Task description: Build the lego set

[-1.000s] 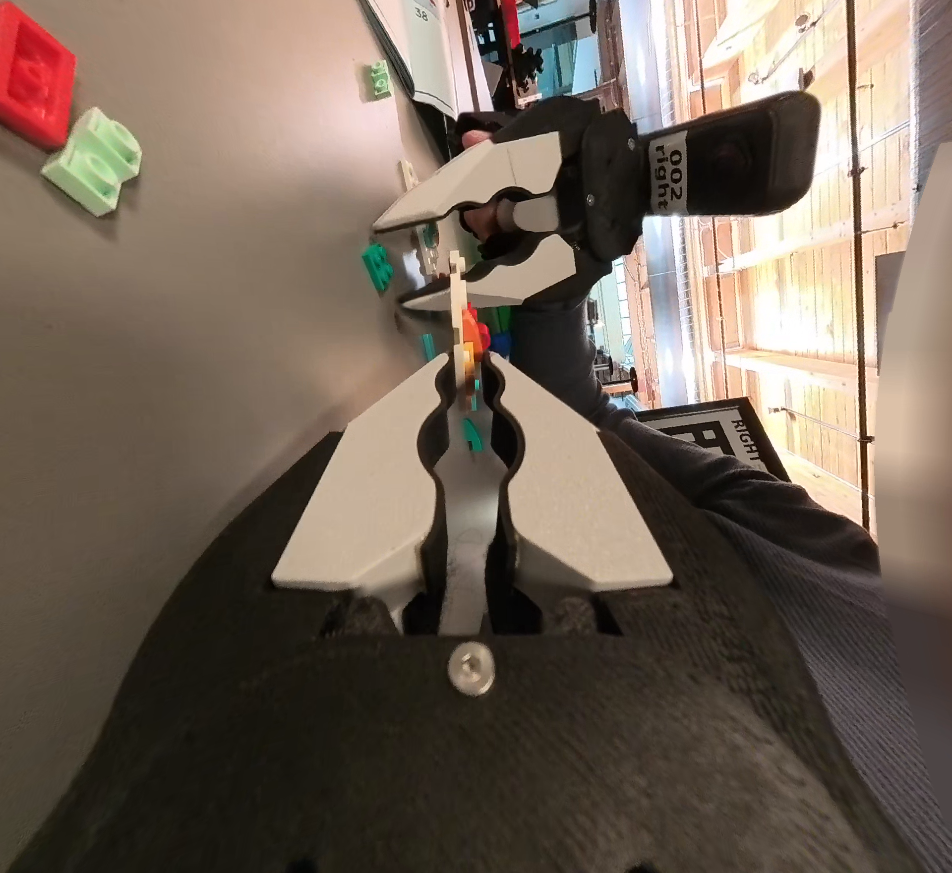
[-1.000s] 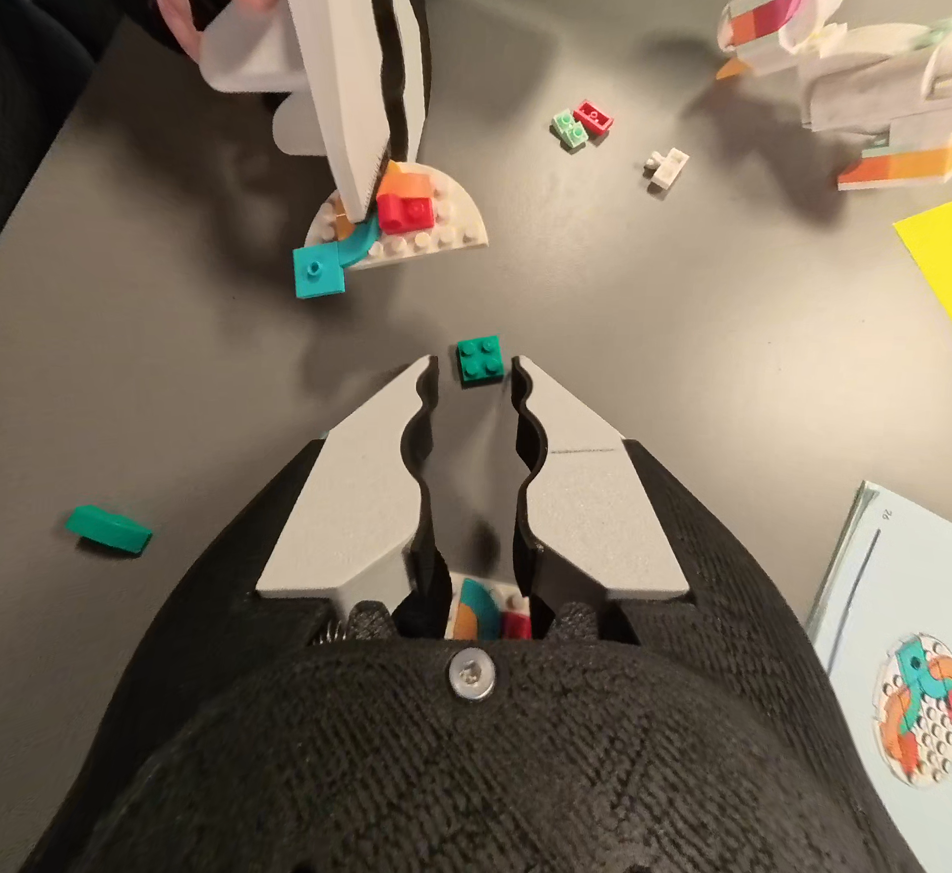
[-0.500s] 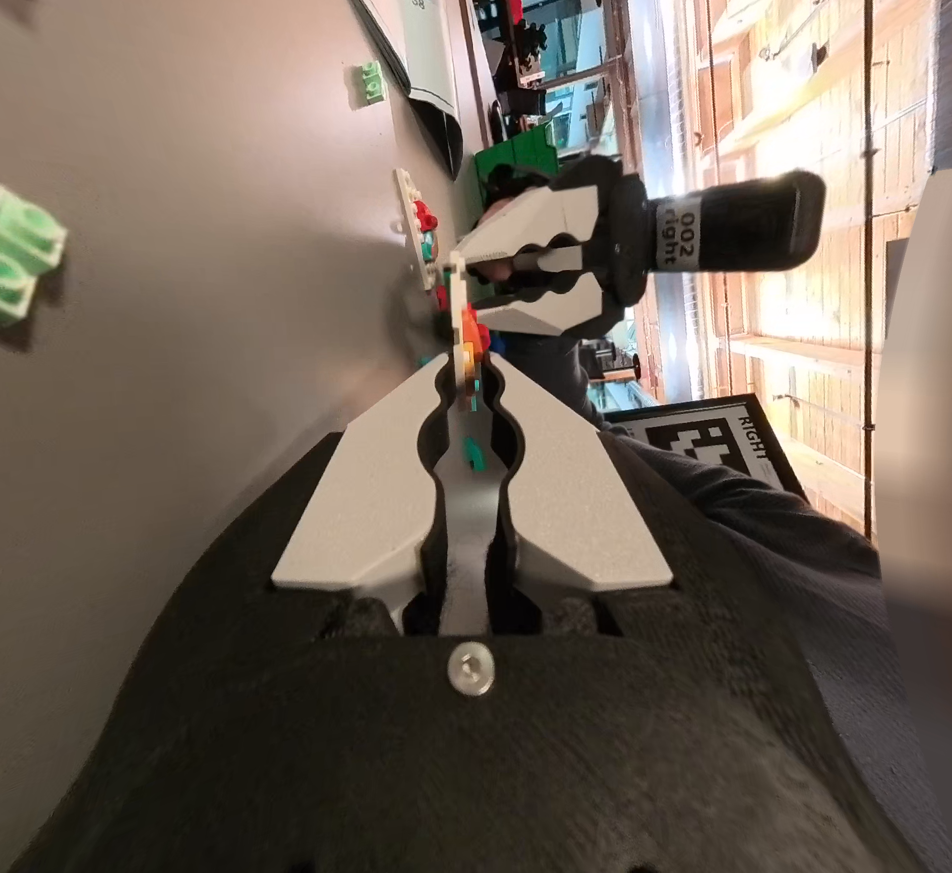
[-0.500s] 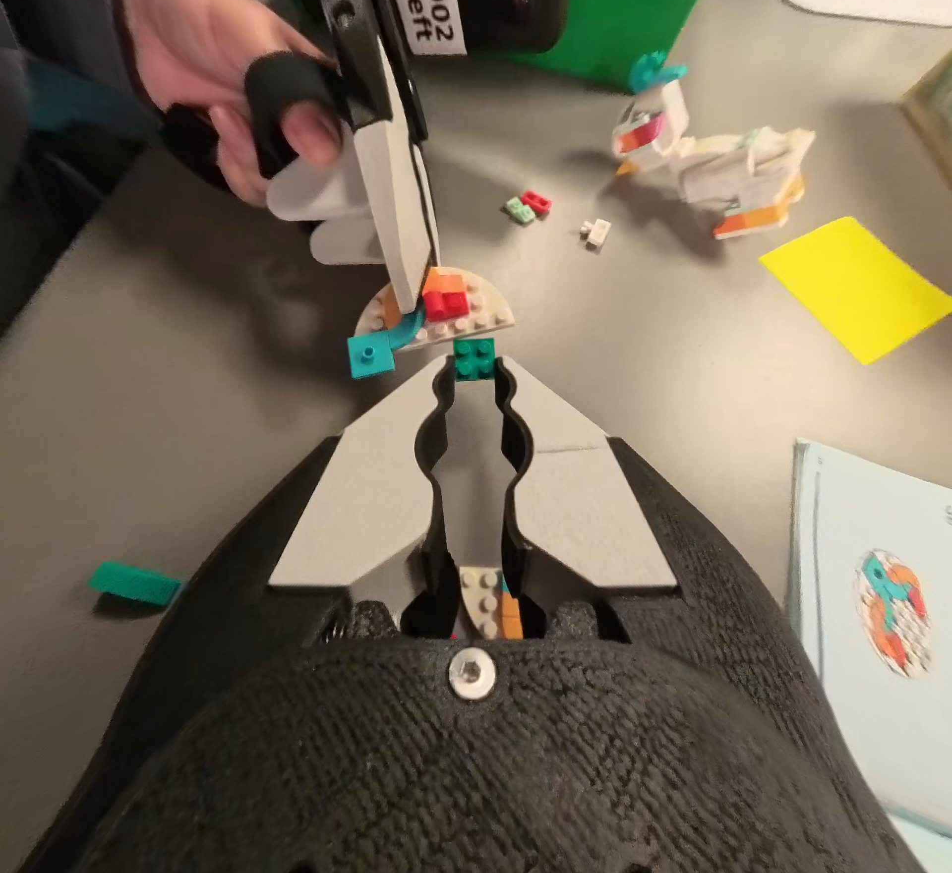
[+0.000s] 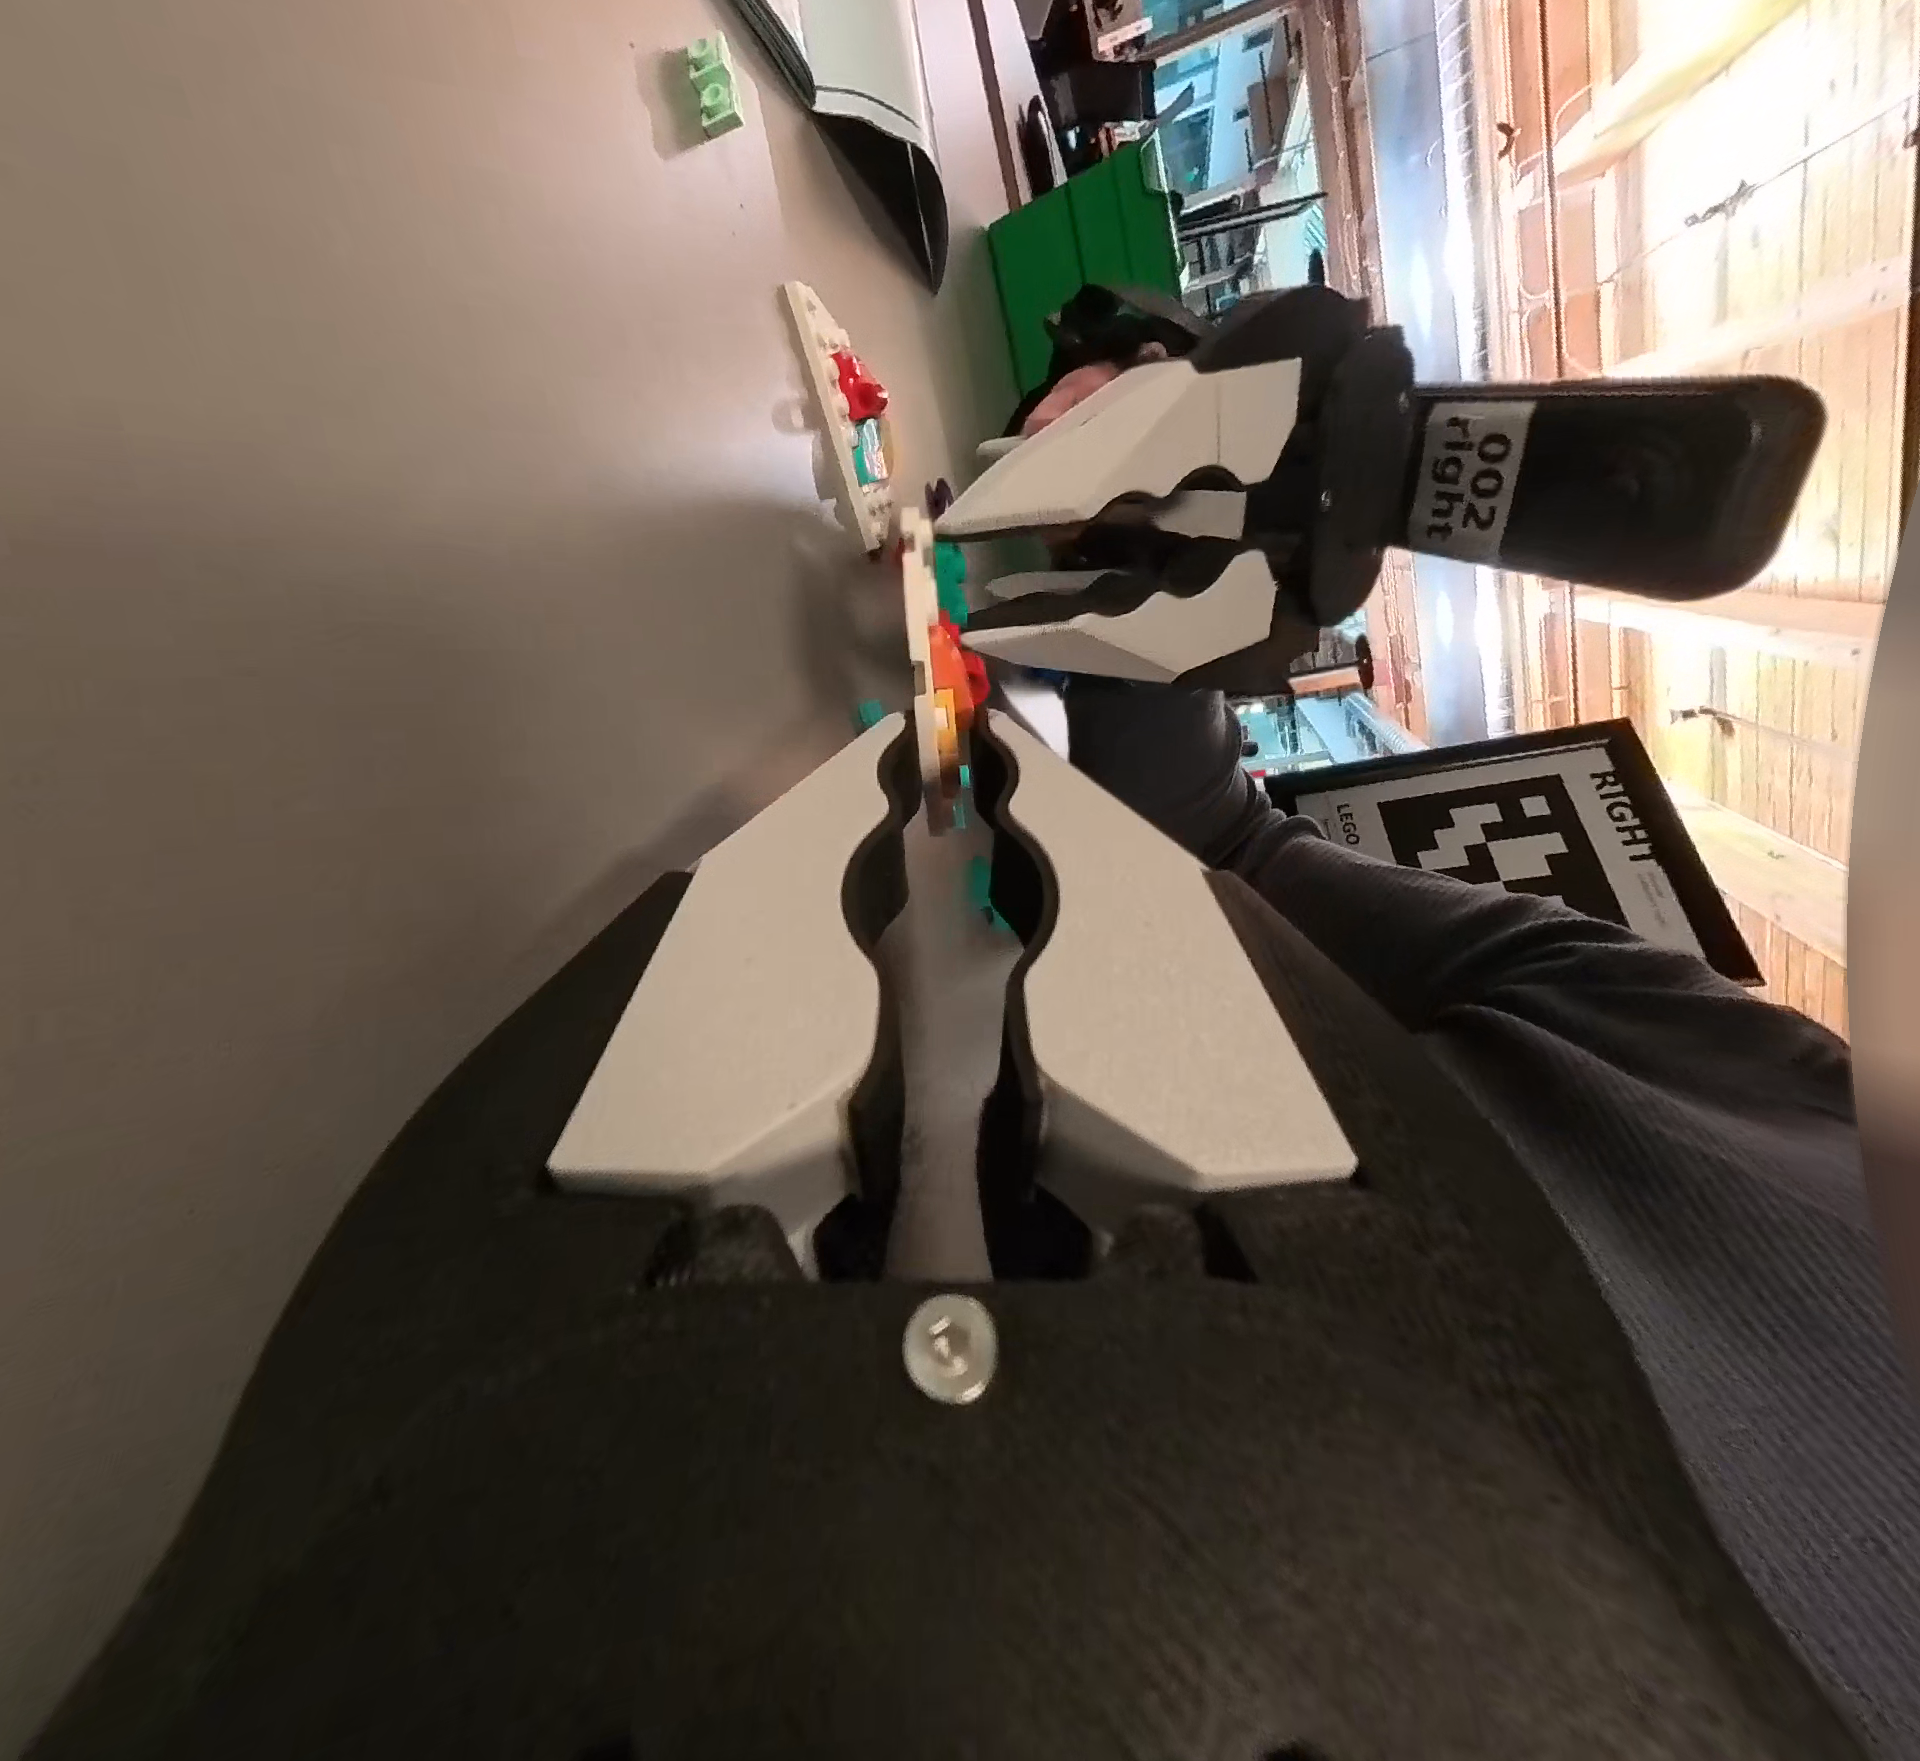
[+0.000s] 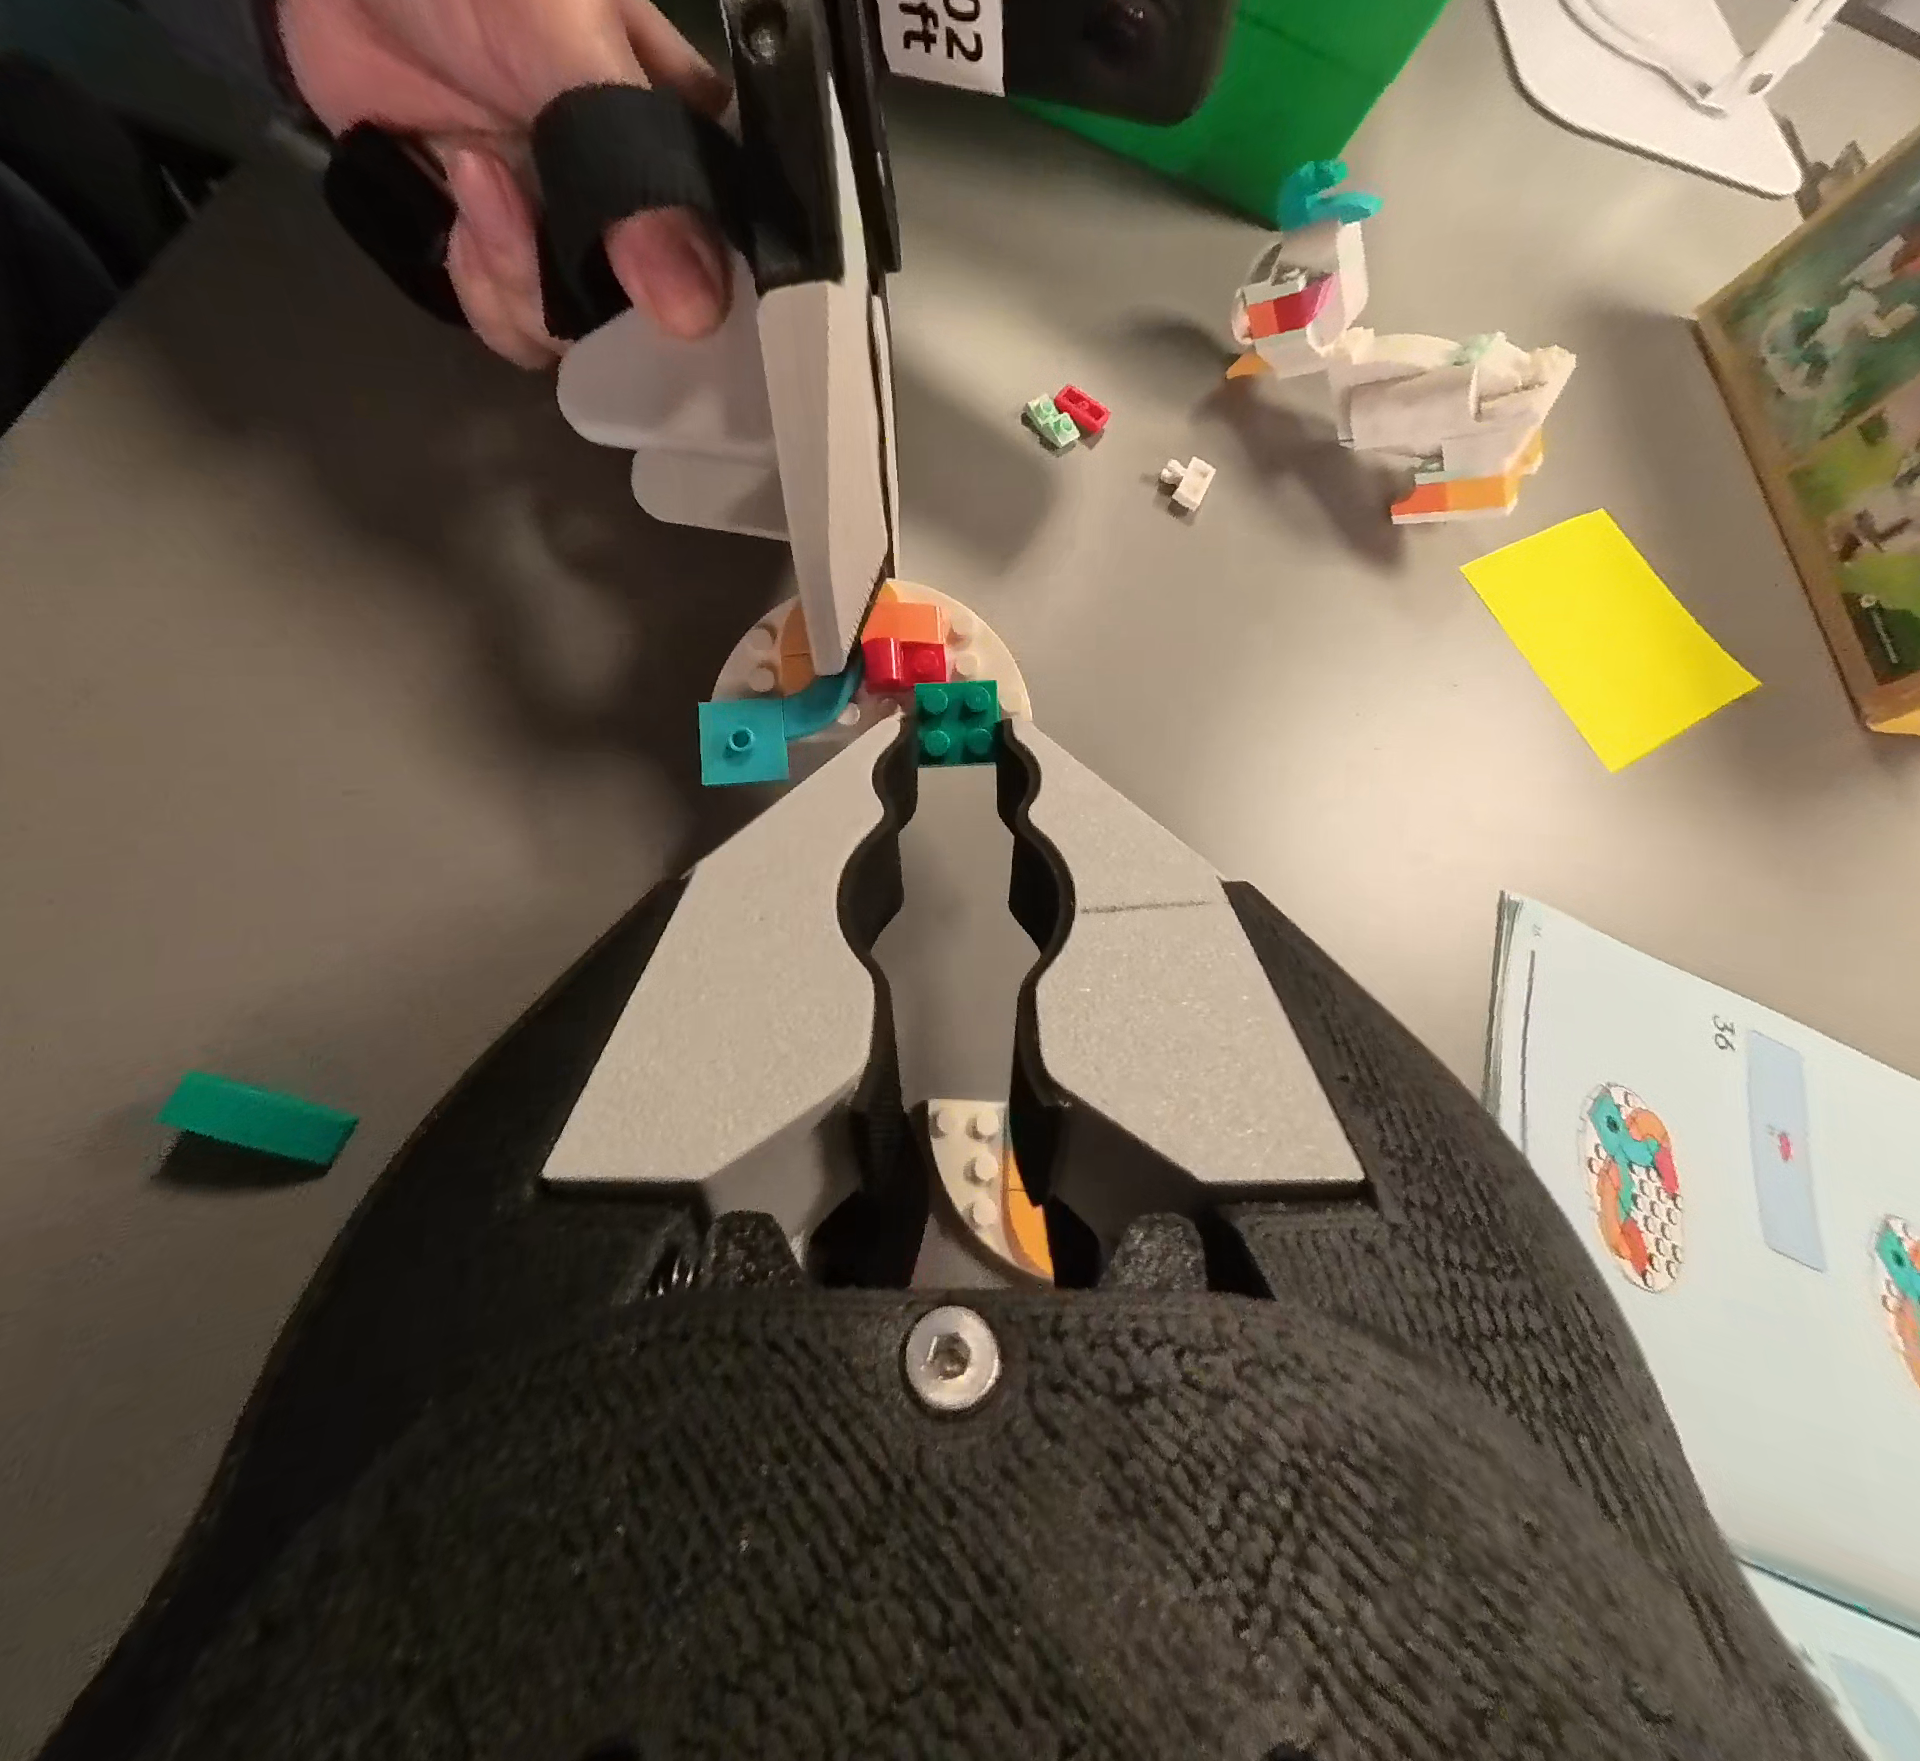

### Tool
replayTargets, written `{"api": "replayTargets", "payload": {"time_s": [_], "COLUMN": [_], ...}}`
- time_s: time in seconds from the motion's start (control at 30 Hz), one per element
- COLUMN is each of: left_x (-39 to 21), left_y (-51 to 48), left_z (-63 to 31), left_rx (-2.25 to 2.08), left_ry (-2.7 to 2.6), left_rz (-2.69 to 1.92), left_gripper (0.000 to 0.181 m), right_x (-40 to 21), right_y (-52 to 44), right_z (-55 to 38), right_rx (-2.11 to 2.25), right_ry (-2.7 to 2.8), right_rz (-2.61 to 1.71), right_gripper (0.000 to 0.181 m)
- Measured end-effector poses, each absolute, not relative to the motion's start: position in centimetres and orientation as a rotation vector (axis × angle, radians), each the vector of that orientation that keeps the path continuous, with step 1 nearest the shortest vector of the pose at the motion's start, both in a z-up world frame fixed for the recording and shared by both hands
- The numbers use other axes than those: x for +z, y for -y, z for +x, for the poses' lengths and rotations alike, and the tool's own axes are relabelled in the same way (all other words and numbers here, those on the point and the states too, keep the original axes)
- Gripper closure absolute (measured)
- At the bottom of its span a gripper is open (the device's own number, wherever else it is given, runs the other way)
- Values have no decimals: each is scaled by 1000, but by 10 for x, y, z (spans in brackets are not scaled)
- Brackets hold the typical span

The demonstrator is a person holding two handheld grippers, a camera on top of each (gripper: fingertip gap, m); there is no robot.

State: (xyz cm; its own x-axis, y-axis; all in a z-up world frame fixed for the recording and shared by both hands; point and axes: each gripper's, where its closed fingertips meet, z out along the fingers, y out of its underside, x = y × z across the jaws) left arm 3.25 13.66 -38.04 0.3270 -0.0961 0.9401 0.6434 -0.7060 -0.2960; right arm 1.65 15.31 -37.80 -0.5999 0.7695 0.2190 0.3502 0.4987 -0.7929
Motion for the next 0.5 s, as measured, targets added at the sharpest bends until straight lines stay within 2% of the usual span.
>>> {"api": "replayTargets", "payload": {"time_s": [0.5], "left_x": [-382], "left_y": [-134], "left_z": [39], "left_rx": [-1394], "left_ry": [414], "left_rz": [-1975], "left_gripper": [174], "right_x": [-384], "right_y": [-151], "right_z": [23], "right_rx": [900], "right_ry": [2284], "right_rz": [-968], "right_gripper": [168]}}
